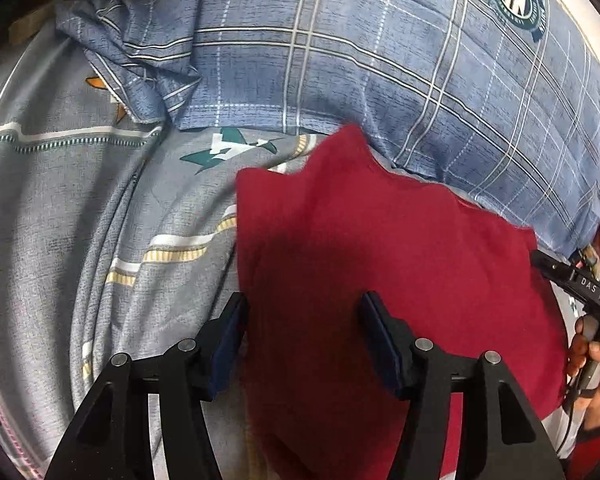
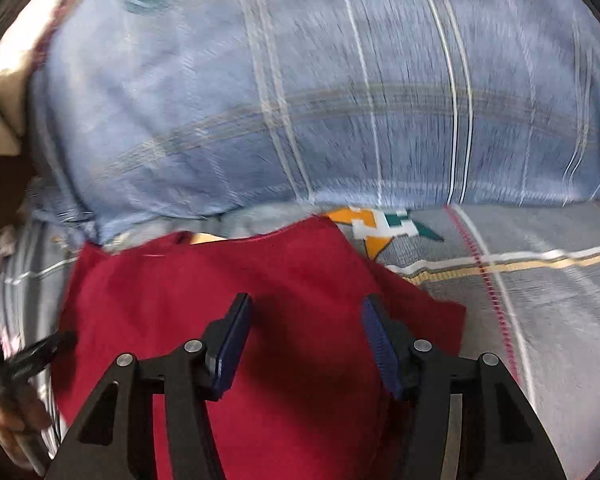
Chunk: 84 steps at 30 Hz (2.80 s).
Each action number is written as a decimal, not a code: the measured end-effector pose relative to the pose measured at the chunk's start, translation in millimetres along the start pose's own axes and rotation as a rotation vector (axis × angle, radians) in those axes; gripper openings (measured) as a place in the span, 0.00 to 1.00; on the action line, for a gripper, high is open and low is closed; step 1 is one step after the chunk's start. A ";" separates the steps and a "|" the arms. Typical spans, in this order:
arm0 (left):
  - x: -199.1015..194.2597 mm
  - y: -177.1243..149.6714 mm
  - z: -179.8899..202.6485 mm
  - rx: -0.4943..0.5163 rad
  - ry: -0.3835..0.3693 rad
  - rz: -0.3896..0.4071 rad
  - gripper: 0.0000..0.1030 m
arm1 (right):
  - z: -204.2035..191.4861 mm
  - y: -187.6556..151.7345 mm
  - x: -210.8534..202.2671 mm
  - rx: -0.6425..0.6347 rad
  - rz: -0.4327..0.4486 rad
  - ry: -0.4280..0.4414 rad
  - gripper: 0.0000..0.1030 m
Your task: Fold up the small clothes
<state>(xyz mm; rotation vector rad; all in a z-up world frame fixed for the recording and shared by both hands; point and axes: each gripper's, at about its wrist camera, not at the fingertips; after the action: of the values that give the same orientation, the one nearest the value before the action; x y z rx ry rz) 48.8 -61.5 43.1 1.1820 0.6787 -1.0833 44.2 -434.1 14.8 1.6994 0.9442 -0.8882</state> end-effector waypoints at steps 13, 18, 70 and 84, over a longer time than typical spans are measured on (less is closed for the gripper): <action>5.1 44.9 -3.8 -0.024 0.012 0.056 0.64 | 2.7 12.7 -14.3 -0.063 0.080 -0.094 0.74; 37.6 67.0 11.5 0.052 0.081 -0.008 0.25 | -5.3 19.2 10.6 -0.119 0.023 -0.118 0.08; -44.4 -95.7 -42.0 0.263 -0.106 -0.052 0.08 | 14.1 -150.0 -82.4 -0.044 0.016 0.005 0.55; -56.5 -103.4 -34.8 0.259 -0.088 -0.042 0.08 | -1.9 -141.7 -68.0 -0.104 -0.001 0.028 0.10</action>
<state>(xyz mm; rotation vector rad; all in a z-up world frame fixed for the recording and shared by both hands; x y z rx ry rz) -63.7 -12.1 43.0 1.3355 0.5071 -1.2793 -111.3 -411.6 20.1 1.6267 0.9928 -0.8045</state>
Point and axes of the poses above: each gripper's, at about its wrist camera, not at the fingertips, and x roughly the way its jaws point, z to its right, y to its top, and after that the axes turned 10 degrees about -z, right-handed
